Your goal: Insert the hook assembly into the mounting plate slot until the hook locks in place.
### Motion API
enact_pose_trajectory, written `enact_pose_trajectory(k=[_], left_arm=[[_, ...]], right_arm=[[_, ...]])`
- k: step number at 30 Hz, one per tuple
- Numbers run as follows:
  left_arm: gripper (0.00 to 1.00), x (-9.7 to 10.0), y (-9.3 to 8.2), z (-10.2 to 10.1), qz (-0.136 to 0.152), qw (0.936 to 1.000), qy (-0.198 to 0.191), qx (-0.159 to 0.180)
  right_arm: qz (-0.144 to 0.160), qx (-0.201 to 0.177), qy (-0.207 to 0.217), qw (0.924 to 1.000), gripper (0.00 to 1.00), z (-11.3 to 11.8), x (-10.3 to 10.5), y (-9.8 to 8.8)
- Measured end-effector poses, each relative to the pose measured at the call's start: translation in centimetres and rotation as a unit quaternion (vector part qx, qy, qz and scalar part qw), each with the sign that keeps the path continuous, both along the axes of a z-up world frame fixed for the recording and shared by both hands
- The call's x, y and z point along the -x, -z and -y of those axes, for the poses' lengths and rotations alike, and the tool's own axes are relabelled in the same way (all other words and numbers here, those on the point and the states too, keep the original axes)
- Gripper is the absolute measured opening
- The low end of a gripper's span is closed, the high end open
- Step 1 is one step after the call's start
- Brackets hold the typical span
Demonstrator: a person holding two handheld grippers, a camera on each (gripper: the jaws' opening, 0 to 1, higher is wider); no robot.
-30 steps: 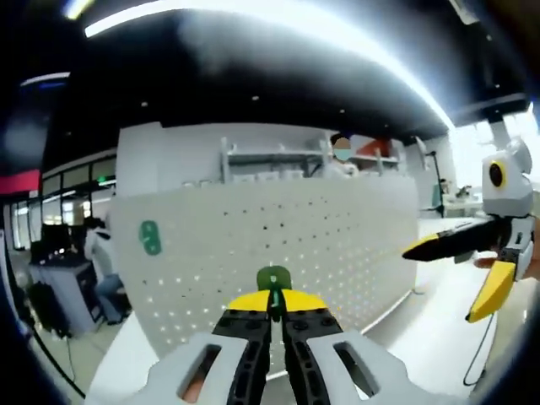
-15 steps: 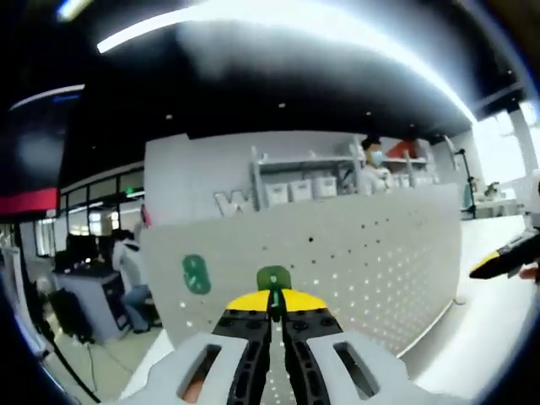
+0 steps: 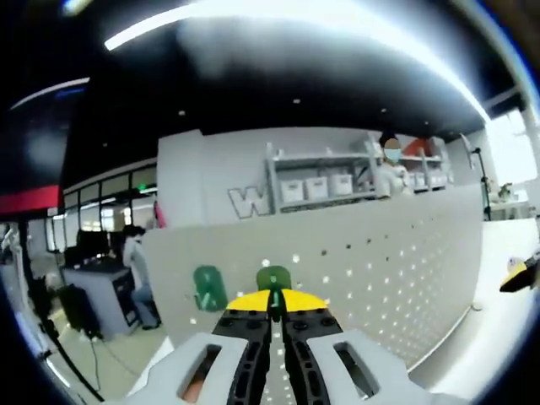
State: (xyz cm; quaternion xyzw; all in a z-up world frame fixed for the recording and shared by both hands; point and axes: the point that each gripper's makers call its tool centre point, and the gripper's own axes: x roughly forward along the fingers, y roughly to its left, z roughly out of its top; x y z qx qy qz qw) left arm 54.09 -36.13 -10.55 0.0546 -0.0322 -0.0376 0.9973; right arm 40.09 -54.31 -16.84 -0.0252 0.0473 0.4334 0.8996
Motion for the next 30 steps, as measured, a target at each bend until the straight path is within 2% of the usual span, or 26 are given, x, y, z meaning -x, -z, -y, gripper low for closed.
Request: enact_pose_trajectory(k=[6,21,30], left_arm=[[0.03,-0.1,-0.5,0.0,0.008,0.9999,-0.007,0.0],[0.03,-0.7,-0.4,-0.1,0.009,0.9999,-0.012,0.002],[0.03,-1.0,-0.3,0.1,0.013,0.9993,-0.016,-0.031]], right_arm=[[-0.003,0.002,0.002,1.0,0.81,0.1,-0.2,0.2],[-0.006,0.009,0.005,0.9999,0.8,0.3,-0.4,0.4],[-0.007,0.01,0.006,0.9999,0.79,0.2,-0.4,0.6]])
